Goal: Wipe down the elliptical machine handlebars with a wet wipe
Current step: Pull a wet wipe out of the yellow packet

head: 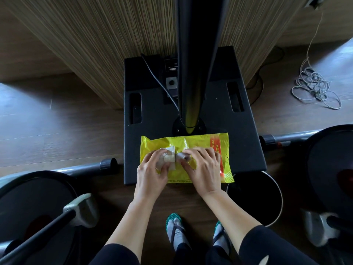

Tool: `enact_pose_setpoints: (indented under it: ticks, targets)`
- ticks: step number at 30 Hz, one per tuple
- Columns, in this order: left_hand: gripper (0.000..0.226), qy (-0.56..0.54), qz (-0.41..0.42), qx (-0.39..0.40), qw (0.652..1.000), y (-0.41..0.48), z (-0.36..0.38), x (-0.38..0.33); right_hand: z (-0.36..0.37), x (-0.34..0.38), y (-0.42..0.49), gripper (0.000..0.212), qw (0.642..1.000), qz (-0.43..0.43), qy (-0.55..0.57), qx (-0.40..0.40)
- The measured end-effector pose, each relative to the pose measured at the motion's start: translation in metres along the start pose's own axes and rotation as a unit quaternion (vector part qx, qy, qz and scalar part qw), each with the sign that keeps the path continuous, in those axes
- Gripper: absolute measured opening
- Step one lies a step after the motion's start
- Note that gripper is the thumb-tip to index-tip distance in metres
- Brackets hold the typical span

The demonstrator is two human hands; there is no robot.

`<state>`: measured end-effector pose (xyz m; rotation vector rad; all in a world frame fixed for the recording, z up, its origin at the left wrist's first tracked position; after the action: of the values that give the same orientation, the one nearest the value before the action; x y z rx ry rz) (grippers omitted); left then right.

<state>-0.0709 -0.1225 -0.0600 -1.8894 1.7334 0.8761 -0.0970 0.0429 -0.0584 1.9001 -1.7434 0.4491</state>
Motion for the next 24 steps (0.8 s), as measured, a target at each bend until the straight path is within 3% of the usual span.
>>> enact_pose_setpoints:
  ticks: [2, 7, 15, 24]
  targets:
    - [0.04, -0.003, 0.003, 0.001, 1.0, 0.0, 0.0, -0.001, -0.002, 0.002, 0.0, 0.017, 1.0, -0.014, 0.008, -0.015]
    - [0.041, -0.005, 0.004, 0.016, 1.0, 0.001, 0.003, 0.0, -0.008, 0.007, 0.001, 0.013, 0.999, -0.021, 0.047, -0.014]
    - [0.04, -0.021, 0.002, 0.041, 0.999, 0.005, 0.006, -0.005, -0.019, 0.01, -0.001, 0.017, 0.996, -0.025, 0.087, 0.012]
    - [0.042, -0.031, 0.012, 0.062, 0.998, 0.007, 0.005, -0.013, -0.046, 0.019, 0.001, 0.014, 0.992, -0.035, 0.117, -0.017]
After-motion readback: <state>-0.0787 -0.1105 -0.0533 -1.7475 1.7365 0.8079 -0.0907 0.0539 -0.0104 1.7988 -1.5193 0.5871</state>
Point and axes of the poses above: each hand's wrist, its own y-axis towards the middle knuckle, its own z-axis out of the palm, x = y × z, the point moved 10 cm from there along y, towards the middle knuckle, and after that the axes turned 6 degrees about z, right-handed, at the moved point
